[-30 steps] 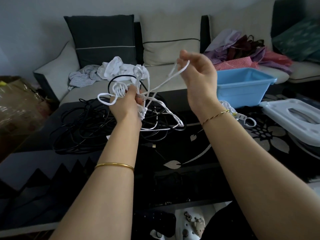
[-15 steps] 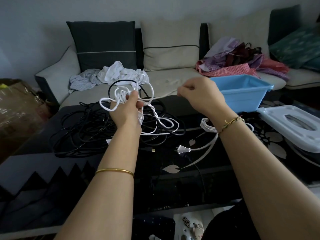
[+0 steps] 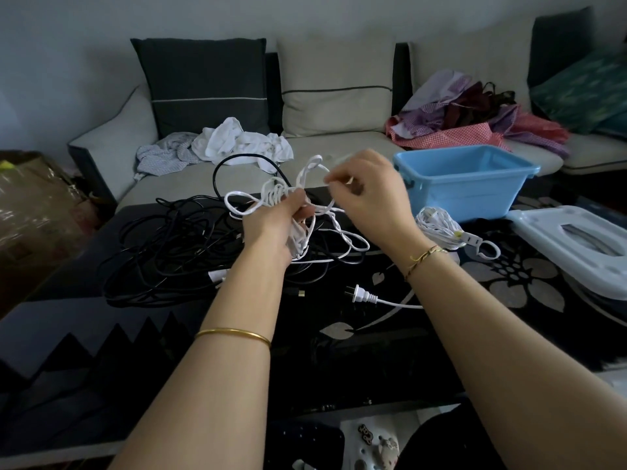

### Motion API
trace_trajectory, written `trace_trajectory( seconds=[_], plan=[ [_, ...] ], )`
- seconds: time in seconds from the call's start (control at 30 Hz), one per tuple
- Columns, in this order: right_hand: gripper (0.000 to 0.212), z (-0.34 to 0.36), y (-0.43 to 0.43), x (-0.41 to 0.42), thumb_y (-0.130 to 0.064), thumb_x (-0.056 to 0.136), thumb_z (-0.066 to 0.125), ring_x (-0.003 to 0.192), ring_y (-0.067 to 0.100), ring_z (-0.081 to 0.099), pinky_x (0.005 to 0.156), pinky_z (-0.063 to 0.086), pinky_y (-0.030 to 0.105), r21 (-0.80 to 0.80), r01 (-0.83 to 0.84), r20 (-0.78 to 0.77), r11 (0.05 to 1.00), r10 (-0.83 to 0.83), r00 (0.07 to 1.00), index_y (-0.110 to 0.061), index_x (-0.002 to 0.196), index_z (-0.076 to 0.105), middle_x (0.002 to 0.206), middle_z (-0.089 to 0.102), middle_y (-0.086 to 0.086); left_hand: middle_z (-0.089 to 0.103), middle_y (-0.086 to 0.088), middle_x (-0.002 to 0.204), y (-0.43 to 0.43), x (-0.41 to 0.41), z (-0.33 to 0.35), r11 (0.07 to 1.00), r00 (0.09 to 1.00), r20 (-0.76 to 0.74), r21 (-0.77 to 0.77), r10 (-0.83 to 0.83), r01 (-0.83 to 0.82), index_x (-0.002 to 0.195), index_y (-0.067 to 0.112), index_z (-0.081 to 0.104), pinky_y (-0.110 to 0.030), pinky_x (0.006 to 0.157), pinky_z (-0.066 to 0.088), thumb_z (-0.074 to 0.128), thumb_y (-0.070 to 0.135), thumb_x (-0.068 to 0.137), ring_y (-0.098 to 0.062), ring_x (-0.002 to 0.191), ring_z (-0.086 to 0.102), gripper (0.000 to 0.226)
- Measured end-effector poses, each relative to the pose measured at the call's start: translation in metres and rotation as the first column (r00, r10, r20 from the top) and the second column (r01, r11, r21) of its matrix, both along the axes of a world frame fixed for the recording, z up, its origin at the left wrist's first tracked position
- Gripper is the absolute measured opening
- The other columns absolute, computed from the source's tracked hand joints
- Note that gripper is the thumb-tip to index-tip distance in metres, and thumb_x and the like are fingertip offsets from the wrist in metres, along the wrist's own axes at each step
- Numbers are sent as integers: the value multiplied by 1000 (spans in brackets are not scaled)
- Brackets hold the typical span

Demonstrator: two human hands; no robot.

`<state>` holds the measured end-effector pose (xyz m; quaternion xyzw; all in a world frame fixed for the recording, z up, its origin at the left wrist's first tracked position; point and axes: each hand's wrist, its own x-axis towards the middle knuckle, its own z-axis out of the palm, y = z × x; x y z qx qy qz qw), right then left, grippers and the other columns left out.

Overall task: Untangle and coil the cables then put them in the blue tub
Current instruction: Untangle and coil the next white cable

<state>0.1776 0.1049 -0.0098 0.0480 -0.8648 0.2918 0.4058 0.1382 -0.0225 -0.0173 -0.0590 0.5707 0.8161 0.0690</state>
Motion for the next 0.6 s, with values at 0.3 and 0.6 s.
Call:
trace_trajectory(
  seconds=[0.3, 0.6],
  plan=[
    [21, -9, -6, -4, -37, 84, 67, 86, 18, 57, 68, 47, 33, 268, -69, 337, 961, -27, 941, -17, 90, 72, 87, 66, -1, 62, -7, 62, -1, -1, -6, 987, 999, 29, -158, 26, -22, 63, 9, 62, -27, 59, 43, 77, 24, 79, -17, 56, 53, 27],
    [5, -3, 1, 5, -5, 83, 69, 40, -4, 49, 46, 41, 11, -696, -93, 197, 712, 315, 929, -8, 79, 67, 67, 63, 1, 65, 0, 53, 5, 2, -7, 978, 994, -84, -199, -72, 54, 76, 10, 62, -23, 57, 49, 69, 11, 87, -8, 46, 60, 13]
  ],
)
